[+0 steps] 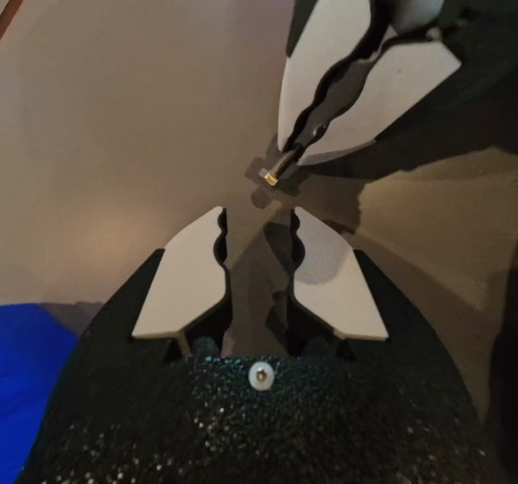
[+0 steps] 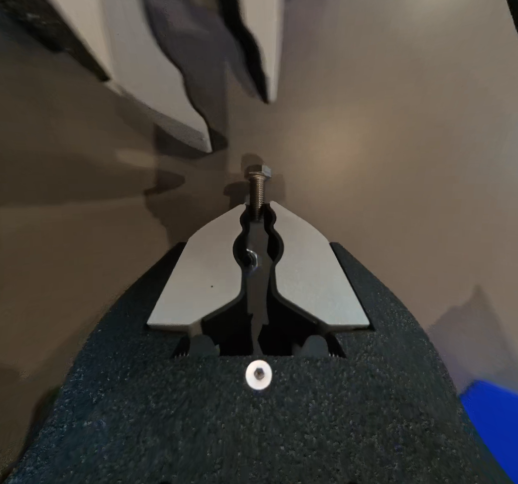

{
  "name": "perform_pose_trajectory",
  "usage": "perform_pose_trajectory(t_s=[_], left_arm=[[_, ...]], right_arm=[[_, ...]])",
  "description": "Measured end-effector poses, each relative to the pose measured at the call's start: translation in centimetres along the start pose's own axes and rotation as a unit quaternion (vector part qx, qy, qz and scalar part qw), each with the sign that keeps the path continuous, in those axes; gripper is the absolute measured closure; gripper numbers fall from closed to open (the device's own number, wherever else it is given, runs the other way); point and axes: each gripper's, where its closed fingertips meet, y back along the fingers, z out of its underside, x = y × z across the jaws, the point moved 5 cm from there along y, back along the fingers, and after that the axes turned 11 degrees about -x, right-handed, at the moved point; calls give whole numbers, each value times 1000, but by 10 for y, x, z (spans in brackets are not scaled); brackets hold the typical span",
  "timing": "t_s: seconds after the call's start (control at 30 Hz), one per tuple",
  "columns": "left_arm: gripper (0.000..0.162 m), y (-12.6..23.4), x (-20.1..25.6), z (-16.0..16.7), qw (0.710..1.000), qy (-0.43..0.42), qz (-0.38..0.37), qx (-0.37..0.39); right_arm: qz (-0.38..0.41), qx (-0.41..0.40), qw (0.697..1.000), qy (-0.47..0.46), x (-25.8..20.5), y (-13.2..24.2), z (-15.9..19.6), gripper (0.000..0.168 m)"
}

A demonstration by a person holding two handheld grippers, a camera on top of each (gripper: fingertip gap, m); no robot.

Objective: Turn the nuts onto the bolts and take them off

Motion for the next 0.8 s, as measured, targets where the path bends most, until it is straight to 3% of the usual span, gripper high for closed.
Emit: perform_pose_trajectory(t_s=[0.07, 0.23, 0.47, 0.8], left_arm=[[113, -2, 6, -1, 999, -43, -7, -6], [118, -7, 23, -6, 994, -106, 13, -1], [137, 0, 25, -9, 989, -142, -10, 30], [141, -6, 27, -8, 986, -164, -28, 8]], right_arm=[[9, -5, 999, 52, 0, 6, -2, 158], [23, 5, 985, 170, -10, 17, -11, 158], [-1, 23, 988, 151, -12, 26, -14, 158], [-7, 22, 985, 172, -17, 31, -18, 158]])
